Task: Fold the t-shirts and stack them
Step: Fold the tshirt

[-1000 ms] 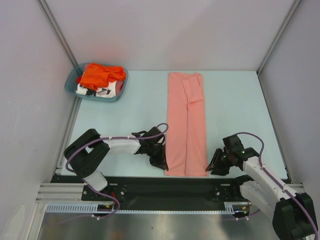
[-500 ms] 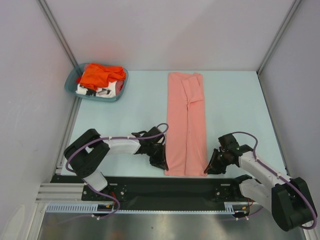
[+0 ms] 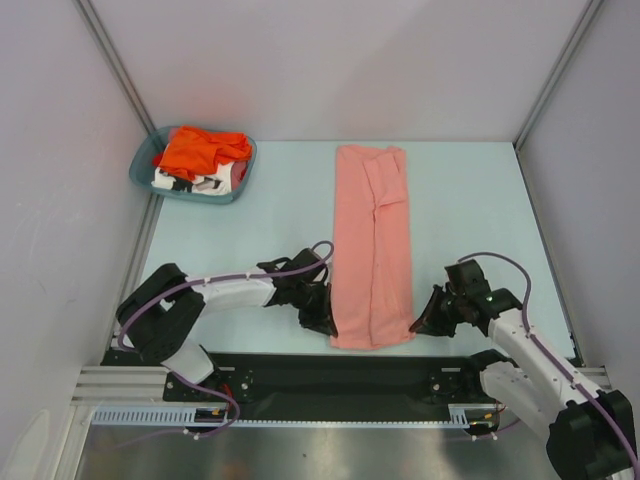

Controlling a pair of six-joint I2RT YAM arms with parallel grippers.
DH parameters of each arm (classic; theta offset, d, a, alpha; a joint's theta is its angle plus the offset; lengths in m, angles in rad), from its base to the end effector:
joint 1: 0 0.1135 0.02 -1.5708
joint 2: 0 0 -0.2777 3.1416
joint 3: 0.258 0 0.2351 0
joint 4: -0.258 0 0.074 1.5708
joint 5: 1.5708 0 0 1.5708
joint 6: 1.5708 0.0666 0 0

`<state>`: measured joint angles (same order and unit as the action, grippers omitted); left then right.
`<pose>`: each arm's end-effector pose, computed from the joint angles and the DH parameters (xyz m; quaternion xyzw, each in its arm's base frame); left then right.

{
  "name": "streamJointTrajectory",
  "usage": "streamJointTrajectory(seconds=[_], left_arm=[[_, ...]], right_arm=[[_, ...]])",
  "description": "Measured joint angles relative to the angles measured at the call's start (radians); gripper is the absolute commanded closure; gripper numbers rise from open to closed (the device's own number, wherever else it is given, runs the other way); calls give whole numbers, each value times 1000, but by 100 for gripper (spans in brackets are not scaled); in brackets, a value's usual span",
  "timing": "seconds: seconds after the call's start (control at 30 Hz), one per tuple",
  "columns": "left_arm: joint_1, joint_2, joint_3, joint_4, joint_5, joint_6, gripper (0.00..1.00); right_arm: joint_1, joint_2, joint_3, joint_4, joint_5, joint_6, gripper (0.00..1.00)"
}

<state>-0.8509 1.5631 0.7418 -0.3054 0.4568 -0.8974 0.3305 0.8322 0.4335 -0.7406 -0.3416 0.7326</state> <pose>0.1586 -0.2255 0.1449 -0.0278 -0.9510 0.3062 0.0318 0.1091 0.0610 0.1616 0.1566 0.9505 0.2501 0.0977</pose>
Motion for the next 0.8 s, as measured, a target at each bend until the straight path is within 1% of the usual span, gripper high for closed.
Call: streamJointTrajectory(seconds=[0.13,0.3,0.43,0.6,0.8], left_arm=[[30,0,87,-51,15,-1,100],[131,69,259,-95,30,10,99],[219,172,419,-124,48,20,100],[300,329,632,-157,75,43,100],[365,465,775,-172,113,43,100]], right_arm=[[-68,51,86,-11,6,-28,100],[-181,192,185,16,-17,-87,100],[-232,398,319,60,-43,-142,100],[-249,633,533,99,-68,-194,100],[-266,880,769,131,-99,-228,100]])
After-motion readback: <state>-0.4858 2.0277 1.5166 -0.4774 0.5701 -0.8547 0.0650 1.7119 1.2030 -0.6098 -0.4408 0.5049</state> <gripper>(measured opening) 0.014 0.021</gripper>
